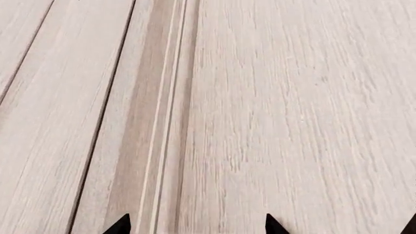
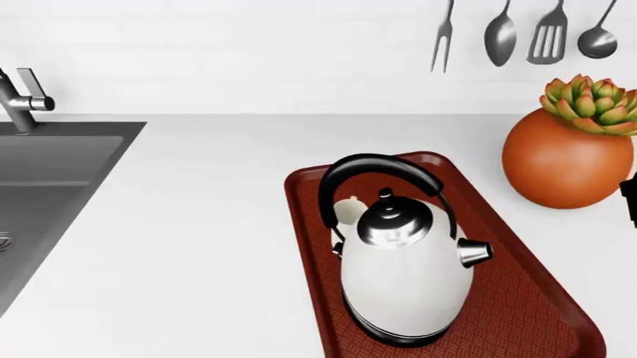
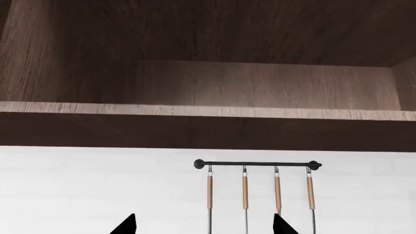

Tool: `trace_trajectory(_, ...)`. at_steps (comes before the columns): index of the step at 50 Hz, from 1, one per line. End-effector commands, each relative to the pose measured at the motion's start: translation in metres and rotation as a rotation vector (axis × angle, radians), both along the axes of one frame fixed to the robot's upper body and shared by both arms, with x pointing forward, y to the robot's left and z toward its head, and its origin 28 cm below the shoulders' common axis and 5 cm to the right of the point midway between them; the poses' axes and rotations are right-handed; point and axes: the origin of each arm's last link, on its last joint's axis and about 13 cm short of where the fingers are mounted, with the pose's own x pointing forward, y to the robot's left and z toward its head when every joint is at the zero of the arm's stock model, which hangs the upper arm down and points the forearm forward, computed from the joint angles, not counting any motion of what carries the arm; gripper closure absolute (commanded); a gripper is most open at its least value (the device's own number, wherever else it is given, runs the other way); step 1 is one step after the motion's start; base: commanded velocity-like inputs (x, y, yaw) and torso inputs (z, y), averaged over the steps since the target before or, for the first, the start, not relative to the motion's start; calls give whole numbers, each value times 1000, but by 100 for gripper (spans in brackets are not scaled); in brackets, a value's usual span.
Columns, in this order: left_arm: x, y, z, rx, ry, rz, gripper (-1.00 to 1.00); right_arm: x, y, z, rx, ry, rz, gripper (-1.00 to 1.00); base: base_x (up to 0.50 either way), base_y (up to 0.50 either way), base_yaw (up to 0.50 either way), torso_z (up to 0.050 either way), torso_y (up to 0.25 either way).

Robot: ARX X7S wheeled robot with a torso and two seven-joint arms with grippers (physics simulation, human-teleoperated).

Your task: Pick the kettle from the counter and place it on the tray. Then pick the mug from the cabinet and place it on the tray. Then close the cabinet doors.

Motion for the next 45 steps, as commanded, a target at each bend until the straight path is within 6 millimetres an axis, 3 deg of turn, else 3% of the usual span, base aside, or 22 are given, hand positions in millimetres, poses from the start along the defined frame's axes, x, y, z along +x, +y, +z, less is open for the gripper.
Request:
trace_trajectory(1,-3,-59,-16,279,46,-349,-100,-2,-2,-3,2,-2,5,-100,0,0,0,0,0)
trace_trajectory(12,37,-71,-32,435,171,-212,-100,-1,-2,-6,-4,-1,6,-100,0,0,0,0,0)
trace_trajectory(29,70,-79,-70,693,256,-110,-100,-1,-3,-9,-11,5,14,-100,0,0,0,0,0)
trace_trajectory(45,108,-77,-75,790,227,170,-100,-1,-2,-9,-18,6,30,-100,0,0,0,0,0)
